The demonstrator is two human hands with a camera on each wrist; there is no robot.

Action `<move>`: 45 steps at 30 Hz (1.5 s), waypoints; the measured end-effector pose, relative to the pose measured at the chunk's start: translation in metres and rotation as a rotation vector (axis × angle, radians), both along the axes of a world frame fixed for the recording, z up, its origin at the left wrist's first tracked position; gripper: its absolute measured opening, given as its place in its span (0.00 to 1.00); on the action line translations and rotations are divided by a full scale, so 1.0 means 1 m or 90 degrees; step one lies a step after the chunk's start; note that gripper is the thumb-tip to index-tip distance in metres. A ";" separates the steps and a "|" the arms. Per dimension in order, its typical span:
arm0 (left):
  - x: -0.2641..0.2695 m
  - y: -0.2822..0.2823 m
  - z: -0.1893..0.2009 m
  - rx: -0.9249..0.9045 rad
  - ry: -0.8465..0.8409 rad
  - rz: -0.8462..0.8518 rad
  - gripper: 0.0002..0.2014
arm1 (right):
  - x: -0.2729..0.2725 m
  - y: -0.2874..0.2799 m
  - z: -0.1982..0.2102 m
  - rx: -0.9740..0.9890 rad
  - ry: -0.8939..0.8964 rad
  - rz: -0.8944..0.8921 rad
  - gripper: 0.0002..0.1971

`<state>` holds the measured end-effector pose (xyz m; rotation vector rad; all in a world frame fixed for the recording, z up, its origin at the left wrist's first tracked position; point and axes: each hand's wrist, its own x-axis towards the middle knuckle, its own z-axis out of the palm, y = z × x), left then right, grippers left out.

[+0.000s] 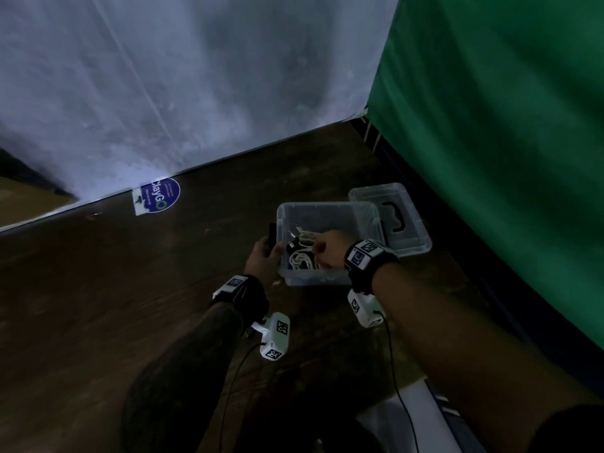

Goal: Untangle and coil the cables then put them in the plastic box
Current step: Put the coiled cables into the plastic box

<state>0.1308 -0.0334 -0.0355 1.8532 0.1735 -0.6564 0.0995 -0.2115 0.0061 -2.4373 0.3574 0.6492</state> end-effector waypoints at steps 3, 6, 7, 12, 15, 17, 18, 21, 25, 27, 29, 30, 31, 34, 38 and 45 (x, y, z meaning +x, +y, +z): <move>0.001 0.000 -0.001 -0.002 0.006 -0.007 0.25 | -0.016 -0.021 0.012 0.066 -0.096 -0.069 0.07; 0.000 -0.001 -0.002 -0.003 0.004 -0.003 0.26 | -0.045 -0.058 0.028 0.086 -0.218 -0.151 0.05; 0.000 -0.001 -0.002 -0.004 0.003 -0.001 0.26 | -0.057 -0.073 0.030 0.072 -0.250 -0.171 0.05; -0.002 -0.002 -0.006 -0.009 -0.007 0.000 0.24 | -0.122 -0.138 0.000 -0.027 -0.218 -0.282 0.01; -0.002 -0.001 -0.006 0.002 -0.008 -0.007 0.24 | -0.158 -0.156 -0.044 -0.093 -0.025 -0.235 0.09; -0.003 -0.002 -0.005 0.005 -0.005 -0.011 0.25 | -0.179 -0.154 -0.069 -0.108 0.127 -0.193 0.22; -0.003 -0.002 -0.005 0.007 -0.004 -0.009 0.26 | -0.188 -0.151 -0.079 -0.121 0.169 -0.182 0.27; -0.003 -0.002 -0.005 -0.003 0.006 0.001 0.28 | -0.200 -0.136 -0.093 -0.142 0.158 -0.190 0.26; -0.003 -0.001 -0.004 -0.001 0.006 0.000 0.27 | -0.197 -0.135 -0.090 -0.102 0.126 -0.256 0.14; -0.002 -0.002 -0.003 -0.005 0.009 0.002 0.27 | -0.190 -0.144 -0.075 -0.033 0.070 -0.355 0.12; -0.003 -0.002 -0.003 -0.012 0.011 0.007 0.27 | -0.178 -0.149 -0.047 0.029 -0.026 -0.440 0.10; -0.003 -0.002 -0.002 -0.020 0.018 0.014 0.27 | -0.169 -0.149 -0.030 0.051 -0.078 -0.466 0.10; -0.003 -0.002 -0.002 -0.024 0.020 0.018 0.27 | -0.158 -0.147 -0.012 0.062 -0.136 -0.475 0.10; -0.004 -0.003 -0.001 -0.025 0.017 0.022 0.27 | -0.116 -0.129 0.027 0.036 -0.272 -0.405 0.12; -0.004 -0.002 0.000 -0.018 0.016 0.018 0.27 | -0.057 -0.084 0.041 0.007 -0.285 -0.237 0.07; -0.001 0.001 -0.002 -0.016 0.016 0.011 0.27 | -0.016 -0.039 0.017 -0.086 -0.007 0.058 0.11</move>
